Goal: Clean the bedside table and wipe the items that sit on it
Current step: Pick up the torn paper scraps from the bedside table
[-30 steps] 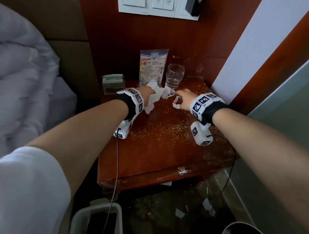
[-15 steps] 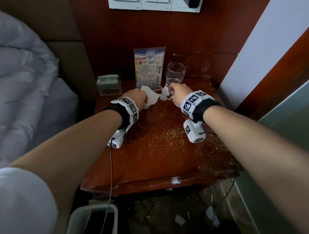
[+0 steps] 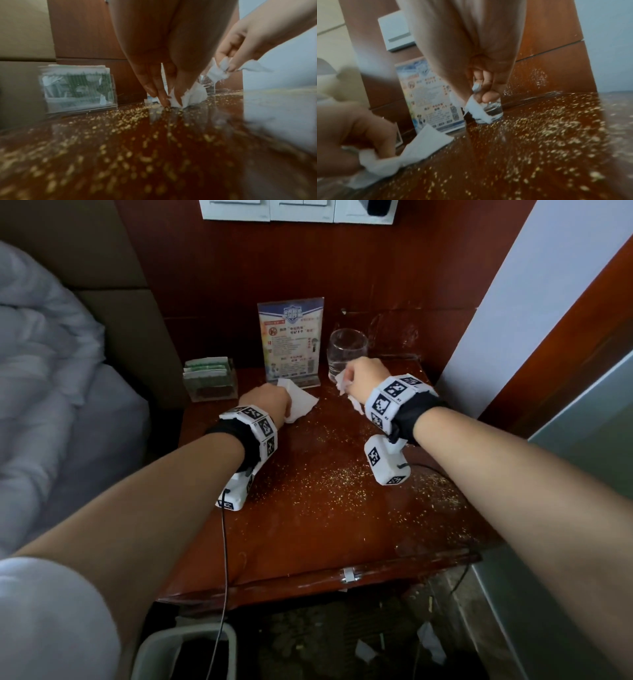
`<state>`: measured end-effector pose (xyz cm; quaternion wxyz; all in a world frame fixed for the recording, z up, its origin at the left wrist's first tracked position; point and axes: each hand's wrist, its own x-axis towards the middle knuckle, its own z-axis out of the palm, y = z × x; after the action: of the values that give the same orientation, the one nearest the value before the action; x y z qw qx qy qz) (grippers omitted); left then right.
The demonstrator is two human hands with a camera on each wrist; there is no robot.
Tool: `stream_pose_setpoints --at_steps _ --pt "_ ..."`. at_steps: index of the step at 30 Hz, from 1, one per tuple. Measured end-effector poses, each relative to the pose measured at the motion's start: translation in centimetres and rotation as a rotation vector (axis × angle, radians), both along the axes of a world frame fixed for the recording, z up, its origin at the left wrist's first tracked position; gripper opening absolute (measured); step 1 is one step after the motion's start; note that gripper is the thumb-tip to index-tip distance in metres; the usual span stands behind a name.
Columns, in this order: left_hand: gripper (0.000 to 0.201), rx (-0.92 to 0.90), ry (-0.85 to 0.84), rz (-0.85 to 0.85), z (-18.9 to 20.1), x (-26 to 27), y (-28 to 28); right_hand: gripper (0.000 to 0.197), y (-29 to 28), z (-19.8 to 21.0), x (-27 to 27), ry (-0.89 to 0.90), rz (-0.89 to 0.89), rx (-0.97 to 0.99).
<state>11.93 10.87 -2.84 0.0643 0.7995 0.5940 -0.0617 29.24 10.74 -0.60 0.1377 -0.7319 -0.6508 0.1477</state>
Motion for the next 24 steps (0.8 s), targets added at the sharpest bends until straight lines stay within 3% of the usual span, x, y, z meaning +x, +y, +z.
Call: stream_pose_setpoints --at_steps 7,14,17,24 --pt "0.028 0.010 -0.037 0.041 0.9 0.7 -1.8 0.016 -3.8 1.6 2.9 0.082 -0.080 0.022" --pt "0.026 0.050 -0.246 0.006 2.8 2.2 -4.2 0.015 -8.3 1.0 4.6 0.117 -0.129 0.003" --pt "0.022 0.047 -0.360 -0.051 3.1 3.4 -6.1 0.005 -10.6 0.6 5.4 0.128 -0.139 0.017" --pt "0.021 -0.001 -0.534 -0.130 2.8 5.9 -12.1 0.008 -17.2 -0.1 7.3 0.170 -0.164 0.040"
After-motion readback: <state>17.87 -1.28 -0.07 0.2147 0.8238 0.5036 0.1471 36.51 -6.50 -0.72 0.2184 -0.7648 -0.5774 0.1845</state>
